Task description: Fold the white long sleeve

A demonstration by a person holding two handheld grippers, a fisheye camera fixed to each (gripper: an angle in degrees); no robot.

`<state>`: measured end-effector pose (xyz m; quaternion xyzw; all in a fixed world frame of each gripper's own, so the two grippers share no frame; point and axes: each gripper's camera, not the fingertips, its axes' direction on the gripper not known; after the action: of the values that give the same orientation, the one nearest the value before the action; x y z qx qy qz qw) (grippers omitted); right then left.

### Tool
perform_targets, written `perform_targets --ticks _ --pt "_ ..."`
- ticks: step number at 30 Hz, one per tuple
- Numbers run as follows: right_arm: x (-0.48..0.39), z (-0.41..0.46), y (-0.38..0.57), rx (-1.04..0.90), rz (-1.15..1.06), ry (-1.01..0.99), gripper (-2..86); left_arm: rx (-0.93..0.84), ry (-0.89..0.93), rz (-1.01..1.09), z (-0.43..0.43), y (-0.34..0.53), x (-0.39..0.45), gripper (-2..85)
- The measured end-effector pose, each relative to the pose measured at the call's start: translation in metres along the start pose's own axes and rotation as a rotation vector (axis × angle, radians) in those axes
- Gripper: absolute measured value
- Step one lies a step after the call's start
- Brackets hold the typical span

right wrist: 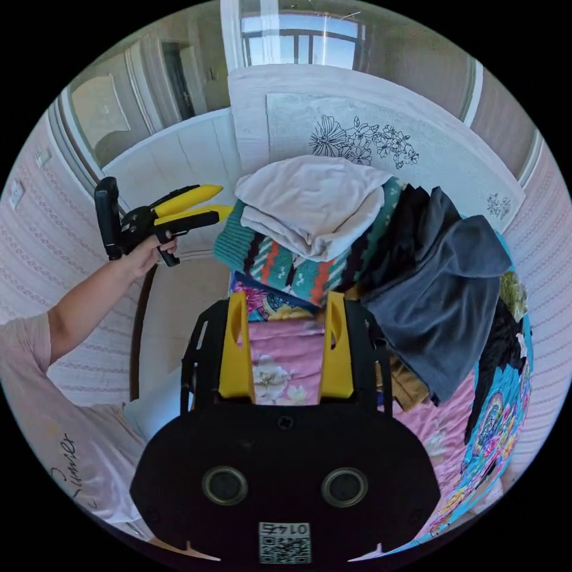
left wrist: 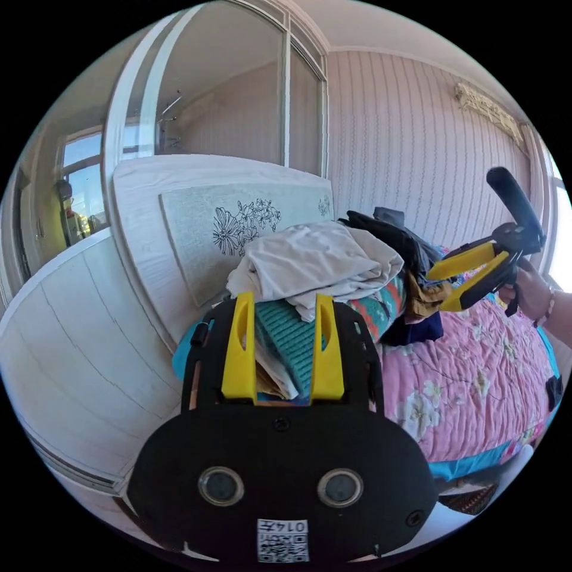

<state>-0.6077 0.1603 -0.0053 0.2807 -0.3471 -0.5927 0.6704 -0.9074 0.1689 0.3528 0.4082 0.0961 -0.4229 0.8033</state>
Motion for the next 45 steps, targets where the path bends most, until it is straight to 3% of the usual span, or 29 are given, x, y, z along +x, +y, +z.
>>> perform_targets --ticks 4,10,18,23,29,35,37,41,45 --pt "0.014 0.04 -0.031 0.044 0.107 0.133 10.1 -0.047 -0.001 -0.012 0.017 -0.021 -0.013 8.8" --pt "0.02 0.076 -0.053 0.073 0.136 0.083 3.0 -0.049 0.07 -0.031 -0.016 -0.048 -0.036 2.3" --pt "0.003 0.01 -0.043 0.18 -0.042 0.208 0.6 0.251 0.053 0.085 -0.146 -0.119 -0.039 -0.1" --pt "0.004 -0.017 -0.025 0.194 0.014 0.272 0.6 0.295 0.004 0.184 -0.201 -0.152 -0.015 -0.3" --pt "0.032 0.042 -0.003 0.009 0.185 0.19 2.2 0.123 0.041 0.154 -0.189 -0.116 0.007 -0.3" --pt "0.052 -0.01 0.019 0.259 0.261 0.144 10.1 0.016 0.131 0.164 -0.179 -0.057 0.023 -0.3" --pt "0.047 -0.018 0.014 0.314 0.209 0.069 10.9 0.005 0.148 0.169 -0.177 -0.044 0.028 -0.3" --pt "0.035 0.01 -0.01 0.236 0.146 -0.053 13.7 0.006 0.17 0.167 -0.179 -0.027 0.039 -0.3" --pt "0.047 0.049 -0.019 0.128 0.257 -0.187 15.9 0.096 0.228 0.118 -0.199 -0.024 0.042 -0.6"
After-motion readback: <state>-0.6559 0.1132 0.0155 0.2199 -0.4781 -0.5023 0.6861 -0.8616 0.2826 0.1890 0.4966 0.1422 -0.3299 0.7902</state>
